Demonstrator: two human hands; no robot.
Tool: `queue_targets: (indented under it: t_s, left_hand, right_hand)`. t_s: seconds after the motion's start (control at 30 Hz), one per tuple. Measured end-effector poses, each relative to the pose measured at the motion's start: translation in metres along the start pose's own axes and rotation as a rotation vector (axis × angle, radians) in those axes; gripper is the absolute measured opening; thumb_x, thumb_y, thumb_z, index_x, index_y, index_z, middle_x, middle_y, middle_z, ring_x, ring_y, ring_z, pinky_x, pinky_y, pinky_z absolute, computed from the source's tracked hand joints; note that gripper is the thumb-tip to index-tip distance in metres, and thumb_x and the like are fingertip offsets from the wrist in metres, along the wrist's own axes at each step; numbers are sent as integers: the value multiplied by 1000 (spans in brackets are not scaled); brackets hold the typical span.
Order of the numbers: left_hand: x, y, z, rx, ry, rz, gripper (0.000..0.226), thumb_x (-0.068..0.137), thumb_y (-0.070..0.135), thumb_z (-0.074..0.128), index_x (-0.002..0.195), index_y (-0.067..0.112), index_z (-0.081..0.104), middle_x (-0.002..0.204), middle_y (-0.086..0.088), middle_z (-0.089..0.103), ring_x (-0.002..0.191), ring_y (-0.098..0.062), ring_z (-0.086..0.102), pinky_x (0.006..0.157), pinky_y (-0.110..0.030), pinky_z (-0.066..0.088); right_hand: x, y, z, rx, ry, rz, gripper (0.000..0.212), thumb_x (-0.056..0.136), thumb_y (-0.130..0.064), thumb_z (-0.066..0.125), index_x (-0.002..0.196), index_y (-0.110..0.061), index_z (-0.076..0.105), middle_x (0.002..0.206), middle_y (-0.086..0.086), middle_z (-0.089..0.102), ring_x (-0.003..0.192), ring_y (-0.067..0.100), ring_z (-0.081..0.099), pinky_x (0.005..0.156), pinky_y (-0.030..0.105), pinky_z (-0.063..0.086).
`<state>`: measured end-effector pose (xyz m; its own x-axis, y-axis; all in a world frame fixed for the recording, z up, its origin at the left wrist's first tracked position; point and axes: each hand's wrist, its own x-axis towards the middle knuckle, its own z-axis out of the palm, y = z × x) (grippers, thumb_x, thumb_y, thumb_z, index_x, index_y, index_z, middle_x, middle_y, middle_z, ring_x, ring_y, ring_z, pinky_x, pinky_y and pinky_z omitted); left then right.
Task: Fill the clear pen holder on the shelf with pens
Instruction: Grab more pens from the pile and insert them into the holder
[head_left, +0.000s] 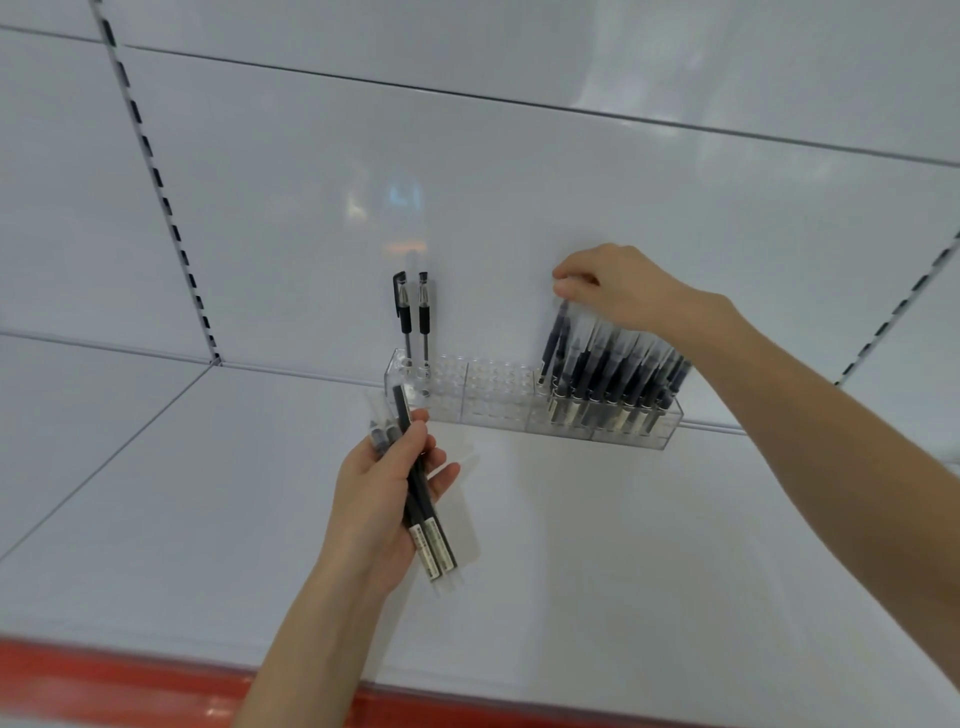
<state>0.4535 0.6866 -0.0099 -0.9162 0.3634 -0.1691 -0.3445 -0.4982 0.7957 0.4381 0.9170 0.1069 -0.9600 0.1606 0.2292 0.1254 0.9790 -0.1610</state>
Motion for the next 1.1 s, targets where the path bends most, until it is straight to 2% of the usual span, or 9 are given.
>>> queue_targets:
  t_s: [0.2, 0.3, 0.47, 0.57, 0.63, 0.7, 0.8, 0.97, 1.1]
  left_hand:
    - [0, -1, 0, -27, 8, 8, 11, 92, 9, 51, 91, 9, 62, 63, -1, 56, 58, -12, 56, 62, -25, 58]
    - [1, -2, 1, -59, 11, 12, 10, 93, 9, 50, 91, 9, 59, 63, -1, 68, 57, -12, 65, 63, -27, 59]
    - [-3, -2, 6, -41, -30, -4, 9, 92, 12, 51, 94, 8, 58, 77, -4, 74, 72, -15, 71, 74, -35, 56]
    - [-4, -3, 8, -67, -32, -18, 9, 90, 11, 54, 91, 8, 62, 68, -1, 70, 66, -12, 69, 73, -33, 58]
    - [-5, -2, 11, -131, -31, -9, 8, 88, 10, 54, 93, 8, 60, 67, -1, 69, 66, -13, 70, 75, -31, 58]
    - [-5, 1, 14, -197, -26, 20, 7, 90, 8, 52, 93, 9, 58, 70, -2, 71, 71, -15, 71, 76, -31, 57]
    - [-6, 5, 17, -251, -31, 62, 8, 92, 8, 48, 94, 8, 56, 76, -3, 73, 81, -15, 72, 79, -31, 56]
    - [-5, 6, 17, -241, -23, 89, 10, 93, 8, 47, 99, 7, 55, 89, -7, 73, 91, -19, 70, 80, -31, 56]
    - [0, 12, 9, -259, 76, 182, 7, 94, 6, 47, 96, 11, 51, 92, -12, 68, 80, -19, 72, 76, -34, 58]
  right_hand:
    - [-2, 8, 19, 250, 278, 67, 19, 82, -19, 65, 96, -7, 60, 91, 5, 60, 83, 17, 54, 81, 31, 45]
    - [-1, 10, 22, 159, 260, 36, 15, 84, -21, 62, 87, -6, 66, 92, 7, 66, 83, 16, 54, 76, 25, 40]
    - [-9, 4, 15, 95, 219, -7, 27, 92, -26, 51, 95, -5, 67, 97, 8, 65, 90, 19, 54, 77, 22, 35]
    - [-28, -12, 13, 263, 360, -8, 22, 92, -22, 51, 97, -8, 67, 95, 0, 65, 84, 9, 55, 71, 2, 35]
    - [-47, -27, 15, 462, 270, 23, 21, 90, -26, 54, 86, -11, 68, 85, 0, 68, 74, 7, 58, 68, 2, 40]
    - [-69, -43, 21, 578, 15, 11, 23, 88, -32, 56, 78, -15, 67, 80, 1, 71, 73, 11, 65, 73, 17, 49]
    - [-96, -61, 37, 615, -290, -20, 17, 86, -33, 57, 88, -19, 65, 81, -1, 72, 74, 8, 67, 74, 23, 53]
    - [-111, -64, 54, 747, -291, 2, 3, 83, -15, 63, 85, -14, 67, 65, -7, 64, 58, 0, 57, 59, 17, 49]
    - [-115, -51, 50, 774, -237, 66, 20, 83, -10, 59, 76, -28, 64, 57, -16, 61, 58, 0, 56, 60, 20, 49]
